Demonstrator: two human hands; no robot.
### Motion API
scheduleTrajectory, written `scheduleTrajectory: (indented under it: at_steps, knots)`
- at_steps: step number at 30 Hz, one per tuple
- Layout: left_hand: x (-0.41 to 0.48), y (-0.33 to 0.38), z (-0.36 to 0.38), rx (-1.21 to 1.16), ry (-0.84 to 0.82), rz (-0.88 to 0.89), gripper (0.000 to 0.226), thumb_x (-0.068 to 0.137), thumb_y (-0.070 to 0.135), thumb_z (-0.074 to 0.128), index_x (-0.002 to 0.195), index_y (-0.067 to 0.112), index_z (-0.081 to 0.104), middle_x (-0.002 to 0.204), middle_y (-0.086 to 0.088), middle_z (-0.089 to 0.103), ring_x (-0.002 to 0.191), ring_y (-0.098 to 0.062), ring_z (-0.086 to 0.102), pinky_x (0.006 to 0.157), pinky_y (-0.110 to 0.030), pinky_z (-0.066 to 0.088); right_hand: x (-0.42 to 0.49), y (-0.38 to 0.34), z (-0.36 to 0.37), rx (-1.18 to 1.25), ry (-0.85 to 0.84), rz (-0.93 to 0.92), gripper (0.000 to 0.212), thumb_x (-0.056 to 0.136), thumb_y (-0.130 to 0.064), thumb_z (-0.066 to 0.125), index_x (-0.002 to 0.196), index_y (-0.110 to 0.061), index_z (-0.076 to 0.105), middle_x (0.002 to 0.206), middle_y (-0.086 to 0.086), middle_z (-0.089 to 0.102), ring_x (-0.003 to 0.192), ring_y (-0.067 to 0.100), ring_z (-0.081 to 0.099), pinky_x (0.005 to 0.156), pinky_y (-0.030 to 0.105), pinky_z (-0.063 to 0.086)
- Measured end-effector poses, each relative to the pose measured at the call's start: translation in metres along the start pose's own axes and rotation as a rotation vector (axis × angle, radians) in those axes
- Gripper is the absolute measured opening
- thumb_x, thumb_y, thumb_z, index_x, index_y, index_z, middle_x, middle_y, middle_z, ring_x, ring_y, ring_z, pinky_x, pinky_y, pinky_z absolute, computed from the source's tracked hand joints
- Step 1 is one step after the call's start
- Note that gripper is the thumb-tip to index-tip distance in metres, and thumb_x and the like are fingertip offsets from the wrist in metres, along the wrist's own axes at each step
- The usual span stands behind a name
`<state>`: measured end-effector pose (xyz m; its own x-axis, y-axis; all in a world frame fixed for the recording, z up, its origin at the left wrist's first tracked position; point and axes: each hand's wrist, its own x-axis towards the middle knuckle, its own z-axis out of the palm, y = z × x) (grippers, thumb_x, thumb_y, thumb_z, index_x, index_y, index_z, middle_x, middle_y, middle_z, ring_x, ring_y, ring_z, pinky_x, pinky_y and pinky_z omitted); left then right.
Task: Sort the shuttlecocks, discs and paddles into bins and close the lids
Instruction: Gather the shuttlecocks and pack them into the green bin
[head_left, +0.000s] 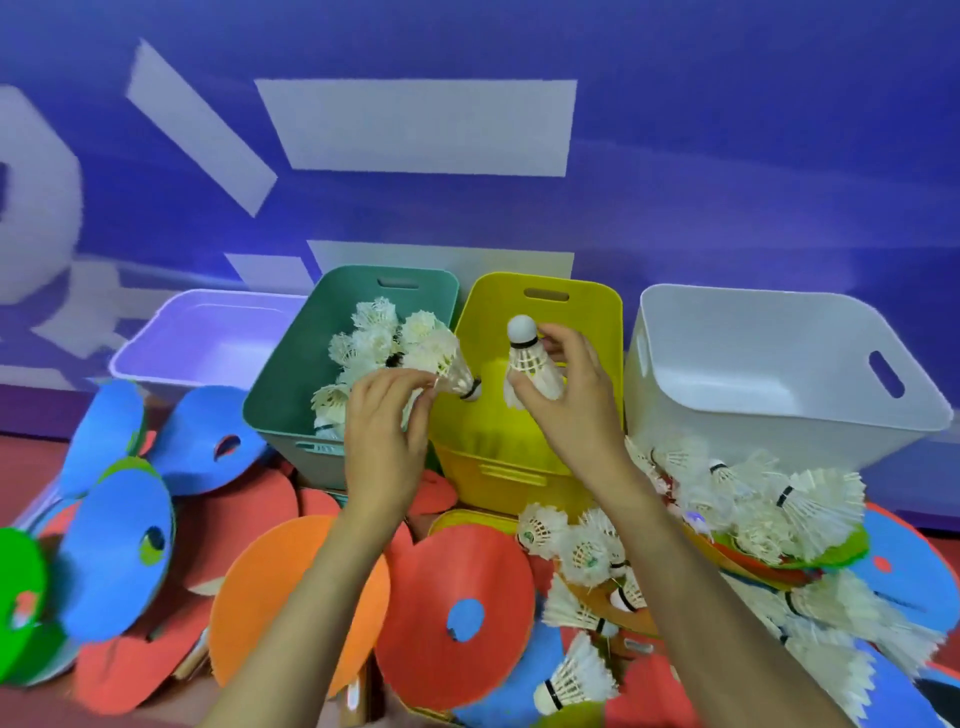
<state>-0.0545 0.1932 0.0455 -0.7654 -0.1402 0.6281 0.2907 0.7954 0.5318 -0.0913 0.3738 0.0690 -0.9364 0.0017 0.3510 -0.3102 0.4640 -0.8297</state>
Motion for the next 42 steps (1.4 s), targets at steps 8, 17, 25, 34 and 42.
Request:
scheduleTrajectory:
  at_steps: [8, 17, 25, 34, 42]
  knots:
    - [0.051, -0.130, -0.043, 0.252, -0.157, -0.177, 0.009, 0.087, 0.017, 0.065, 0.093, 0.015, 0.071, 0.091, -0.003, 0.068, 0.091, -0.031, 0.054, 0.078, -0.036, 0.043, 0.064, -0.027, 0.130, -0.178, -0.171, 0.006, 0.046, 0.085, -0.031, 0.066, 0.125, -0.015, 0.048, 0.122, 0.004, 0.054, 0.109, 0.020, 0.053, 0.086, 0.033, 0.045]
    - [0.093, -0.194, -0.021, 0.408, -0.893, -0.074, 0.026, 0.093, 0.021, 0.049, 0.111, 0.028, 0.067, 0.114, 0.000, 0.065, 0.108, -0.025, 0.054, 0.086, -0.037, 0.046, 0.080, -0.015, 0.171, -0.486, -0.337, 0.090, 0.035, 0.091, -0.038, 0.056, 0.121, -0.020, 0.056, 0.124, -0.001, 0.056, 0.115, 0.017, 0.051, 0.093, 0.031, 0.041]
    - [0.085, -0.202, 0.007, 0.095, -1.136, -0.158, 0.058, 0.095, 0.016, 0.050, 0.147, 0.025, 0.026, 0.155, -0.002, 0.022, 0.139, -0.020, 0.030, 0.113, -0.032, 0.027, 0.069, -0.009, 0.163, -0.385, -0.274, 0.101, 0.029, 0.092, -0.026, 0.057, 0.119, -0.018, 0.058, 0.121, -0.001, 0.056, 0.115, 0.016, 0.050, 0.096, 0.032, 0.041]
    - [0.072, -0.113, 0.015, -0.094, -0.687, -0.005, 0.040, 0.091, 0.016, 0.057, 0.130, 0.016, 0.051, 0.131, -0.003, 0.048, 0.120, -0.022, 0.048, 0.097, -0.037, 0.043, 0.032, -0.006, 0.091, -0.315, -0.084, -0.040, 0.031, 0.091, -0.023, 0.058, 0.121, -0.016, 0.057, 0.119, 0.000, 0.057, 0.114, 0.017, 0.051, 0.095, 0.023, 0.037]
    - [-0.017, 0.033, 0.034, -0.314, -0.402, 0.319, 0.019, 0.094, 0.019, 0.052, 0.106, 0.010, 0.064, 0.101, -0.003, 0.062, 0.097, -0.019, 0.059, 0.084, -0.027, 0.047, -0.048, 0.034, -0.028, -0.233, 0.175, 0.017, 0.035, 0.091, -0.016, 0.055, 0.126, -0.011, 0.052, 0.115, -0.001, 0.052, 0.106, 0.004, 0.048, 0.090, 0.012, 0.035]
